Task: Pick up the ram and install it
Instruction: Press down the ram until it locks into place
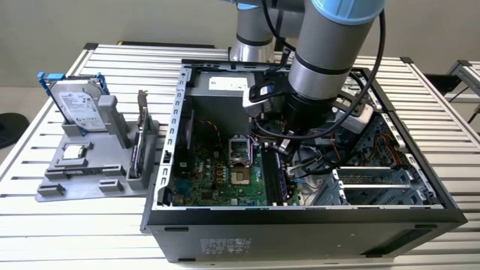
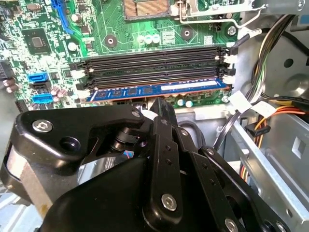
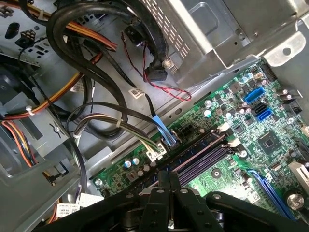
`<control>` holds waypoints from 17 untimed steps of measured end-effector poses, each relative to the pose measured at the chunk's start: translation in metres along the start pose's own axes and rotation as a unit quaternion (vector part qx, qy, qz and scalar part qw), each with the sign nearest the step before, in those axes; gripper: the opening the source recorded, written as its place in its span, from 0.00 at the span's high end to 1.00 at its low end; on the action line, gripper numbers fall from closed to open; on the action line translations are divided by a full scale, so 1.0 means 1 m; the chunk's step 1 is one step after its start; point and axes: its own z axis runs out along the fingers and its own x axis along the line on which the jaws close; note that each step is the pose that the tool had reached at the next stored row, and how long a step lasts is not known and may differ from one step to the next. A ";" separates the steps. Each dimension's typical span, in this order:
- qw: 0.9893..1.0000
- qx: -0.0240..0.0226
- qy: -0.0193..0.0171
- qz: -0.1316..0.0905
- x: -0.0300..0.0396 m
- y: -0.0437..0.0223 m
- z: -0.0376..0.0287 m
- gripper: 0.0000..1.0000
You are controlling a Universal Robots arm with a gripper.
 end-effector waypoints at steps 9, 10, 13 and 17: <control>1.000 0.000 0.001 -0.020 0.0000 0.0000 -0.0001 1.00; 1.000 0.000 0.001 -0.022 0.0000 0.0000 -0.0001 1.00; 1.000 0.000 0.001 -0.029 0.0000 0.0000 -0.0001 1.00; 0.999 0.000 0.002 -0.038 0.0000 0.0000 0.0000 1.00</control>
